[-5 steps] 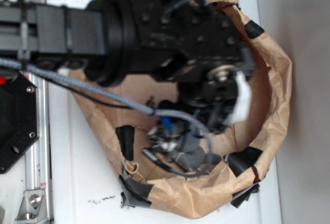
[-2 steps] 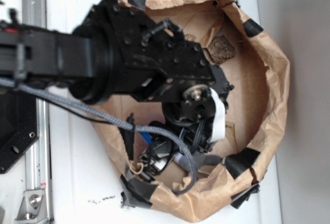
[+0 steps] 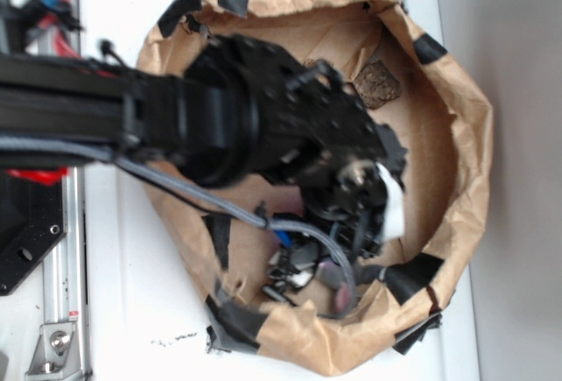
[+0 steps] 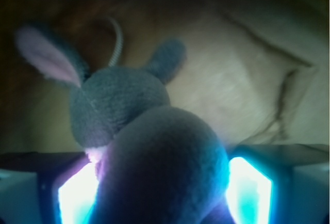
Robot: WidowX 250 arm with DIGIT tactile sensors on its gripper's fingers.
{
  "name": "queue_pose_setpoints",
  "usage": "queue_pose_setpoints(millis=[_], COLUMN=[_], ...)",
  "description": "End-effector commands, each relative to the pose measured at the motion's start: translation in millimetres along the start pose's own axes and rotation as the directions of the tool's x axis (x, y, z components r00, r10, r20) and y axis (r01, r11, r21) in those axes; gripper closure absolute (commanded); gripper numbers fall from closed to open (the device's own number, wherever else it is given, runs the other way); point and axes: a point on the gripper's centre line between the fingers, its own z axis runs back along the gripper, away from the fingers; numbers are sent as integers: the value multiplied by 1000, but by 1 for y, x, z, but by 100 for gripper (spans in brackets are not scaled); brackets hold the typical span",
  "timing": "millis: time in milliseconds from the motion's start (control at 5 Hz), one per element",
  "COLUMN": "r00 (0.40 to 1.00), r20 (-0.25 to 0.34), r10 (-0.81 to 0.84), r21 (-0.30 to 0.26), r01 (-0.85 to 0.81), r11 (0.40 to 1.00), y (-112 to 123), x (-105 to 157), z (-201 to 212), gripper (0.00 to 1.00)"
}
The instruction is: Grab the gray animal.
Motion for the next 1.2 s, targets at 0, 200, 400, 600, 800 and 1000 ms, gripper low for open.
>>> queue_pose_setpoints(millis=[0, 200, 400, 600, 800, 1000], r00=[971, 923, 880, 819, 814, 821], r20=[154, 196, 148, 110, 75, 51], r10=[181, 332, 450, 563, 576, 568], r21=[157, 134, 143, 169, 198, 224], r01=[-204, -360, -470, -574, -578, -564], r11=[966, 923, 871, 801, 792, 795], y=[25, 36, 36, 20, 1, -6], x=[18, 8, -7, -22, -23, -19], z=[64, 103, 124, 143, 149, 146], gripper=[100, 100, 100, 100, 100, 100])
